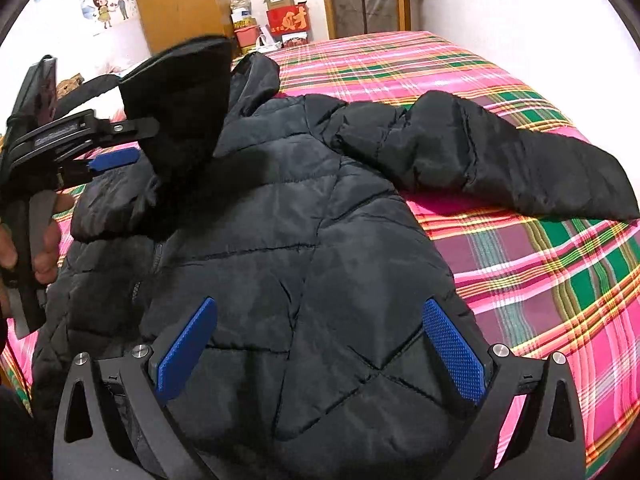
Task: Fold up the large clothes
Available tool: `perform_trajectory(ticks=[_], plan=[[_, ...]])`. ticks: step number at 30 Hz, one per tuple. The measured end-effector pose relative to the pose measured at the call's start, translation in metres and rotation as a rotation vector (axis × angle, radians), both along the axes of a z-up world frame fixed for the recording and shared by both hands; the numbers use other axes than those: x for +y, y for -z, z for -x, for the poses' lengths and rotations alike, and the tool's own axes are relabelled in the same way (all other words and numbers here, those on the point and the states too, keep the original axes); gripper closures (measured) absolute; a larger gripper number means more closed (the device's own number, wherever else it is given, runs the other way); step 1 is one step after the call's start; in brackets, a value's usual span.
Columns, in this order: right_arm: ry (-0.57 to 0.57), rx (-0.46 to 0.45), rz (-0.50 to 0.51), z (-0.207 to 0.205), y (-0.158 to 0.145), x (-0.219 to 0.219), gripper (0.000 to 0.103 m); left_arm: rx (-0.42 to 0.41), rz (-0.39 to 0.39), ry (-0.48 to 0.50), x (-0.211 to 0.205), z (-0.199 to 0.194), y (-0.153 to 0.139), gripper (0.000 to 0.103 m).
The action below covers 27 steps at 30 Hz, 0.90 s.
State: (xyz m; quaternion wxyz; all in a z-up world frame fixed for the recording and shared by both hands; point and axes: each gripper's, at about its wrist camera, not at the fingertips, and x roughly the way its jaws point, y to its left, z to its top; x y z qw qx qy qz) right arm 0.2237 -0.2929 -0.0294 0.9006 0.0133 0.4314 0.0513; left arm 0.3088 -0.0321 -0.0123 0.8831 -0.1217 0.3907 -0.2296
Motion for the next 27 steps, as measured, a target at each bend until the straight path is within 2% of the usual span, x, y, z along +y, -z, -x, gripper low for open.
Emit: perform_trajectory(ticks=[4,6,11,12,14,17,19,24,27], plan=[[-0.013,-0.053,0.009,-0.008,-0.016,0.011,0.001,-0.079,-0.031,-0.066,0.035,0.025,-0.022,0.029],[-0.03,-0.062,0.01,-0.02,-0.022,0.021,0.001,-0.092,-0.103,-0.155,0.062,0.034,-0.025,0.03],[-0.055,-0.099,0.008,-0.058,-0.031,0.051,0.001,-0.134,-0.216,-0.26,0.107,0.043,-0.018,0.031],[-0.067,-0.093,0.019,-0.07,-0.027,0.058,0.001,-0.115,-0.218,-0.291,0.118,0.04,-0.01,0.035],[-0.075,-0.041,0.049,-0.094,-0.01,0.066,0.003,-0.021,-0.215,-0.314,0.131,0.028,0.012,0.044],[-0.064,0.112,0.086,-0.134,0.03,0.07,0.032,0.103,-0.207,-0.303,0.139,0.009,0.047,0.056],[-0.059,0.138,0.095,-0.152,0.049,0.069,0.032,0.154,-0.2,-0.316,0.142,0.004,0.061,0.057],[-0.049,0.141,0.107,-0.173,0.065,0.072,0.031,0.191,-0.142,-0.326,0.14,-0.006,0.081,0.056],[-0.038,0.172,0.118,-0.169,0.052,0.073,0.03,0.214,-0.104,-0.352,0.144,-0.004,0.073,0.057]])
